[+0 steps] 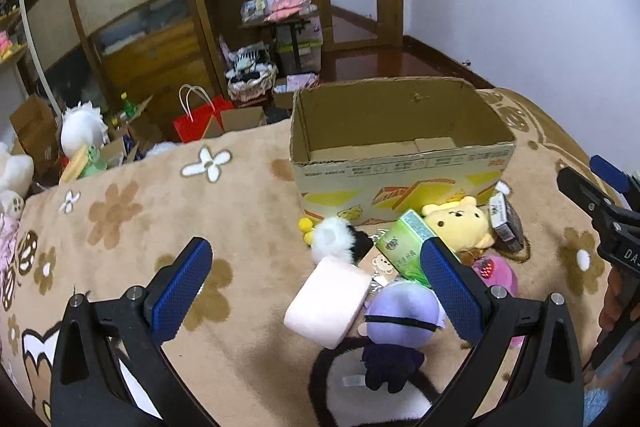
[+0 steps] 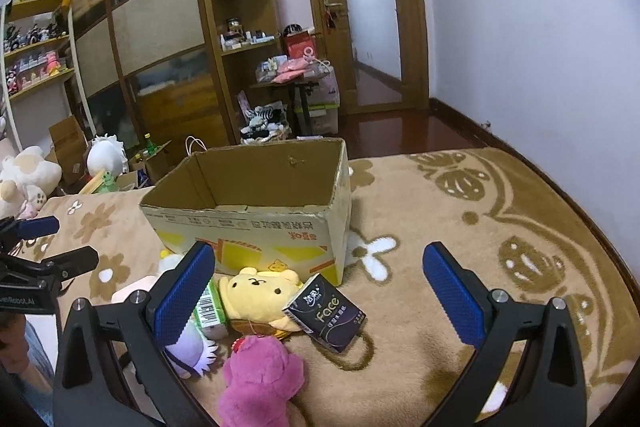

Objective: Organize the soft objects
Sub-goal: 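Lower left tool onto white pillow while right tool lowers onto black tissue pack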

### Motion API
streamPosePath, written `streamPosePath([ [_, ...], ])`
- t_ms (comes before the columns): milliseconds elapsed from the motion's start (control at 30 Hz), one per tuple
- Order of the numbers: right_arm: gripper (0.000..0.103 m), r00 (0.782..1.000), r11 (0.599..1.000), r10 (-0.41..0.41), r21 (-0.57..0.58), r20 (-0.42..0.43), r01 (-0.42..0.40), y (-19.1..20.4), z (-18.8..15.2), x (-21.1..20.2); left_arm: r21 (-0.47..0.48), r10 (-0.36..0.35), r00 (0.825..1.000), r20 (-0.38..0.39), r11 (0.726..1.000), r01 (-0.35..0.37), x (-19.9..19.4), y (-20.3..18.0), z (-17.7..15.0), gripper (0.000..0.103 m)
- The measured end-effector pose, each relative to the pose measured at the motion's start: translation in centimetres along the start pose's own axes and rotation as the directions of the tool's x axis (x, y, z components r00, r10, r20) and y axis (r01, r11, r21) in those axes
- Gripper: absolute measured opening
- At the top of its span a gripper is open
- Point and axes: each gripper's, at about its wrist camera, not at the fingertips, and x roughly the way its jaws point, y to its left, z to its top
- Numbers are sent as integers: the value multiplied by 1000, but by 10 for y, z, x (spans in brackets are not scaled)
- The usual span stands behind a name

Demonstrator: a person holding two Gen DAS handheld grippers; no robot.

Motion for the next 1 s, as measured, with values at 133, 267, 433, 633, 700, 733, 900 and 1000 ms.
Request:
streamPosePath([
  [133, 103, 999, 1000, -21, -13, -32, 21, -2, -1, 15, -36, -26, 997, -78, 999, 23, 22, 6, -1, 103],
  [267, 103, 996, 999, -45, -33, -81, 42, -4, -5, 35, -42, -21, 991, -134, 999, 15, 41, 7, -5, 103],
  [433, 103, 991, 999, -36, -27, -128, 33, -10, -9, 54, -40, -18, 978, -208, 999, 10, 63, 7, -14, 103],
  [633, 95, 978, 999, -53, -10, -203, 52, -18, -18, 78, -31, -12, 965, -262, 999, 4, 84, 5, -19, 102],
  [700, 95, 972, 999, -38, 12, -234, 42, -24, -22, 85, -27, -17, 961, -277, 1000, 9, 88, 3, -20, 102],
  [733, 95, 969, 999, -28, 26, -246, 35, -26, -24, 89, -24, -16, 959, -285, 1000, 9, 91, 3, -21, 102],
  [900, 95, 957, 996, 26, 86, -289, -1, -33, -31, 100, -14, -8, 938, -346, 1000, 3, 103, 3, -27, 99],
  [1000, 95, 946, 992, 56, 121, -318, -18, -37, -37, 107, -10, -14, 926, -378, 1000, 11, 108, 2, -31, 95],
])
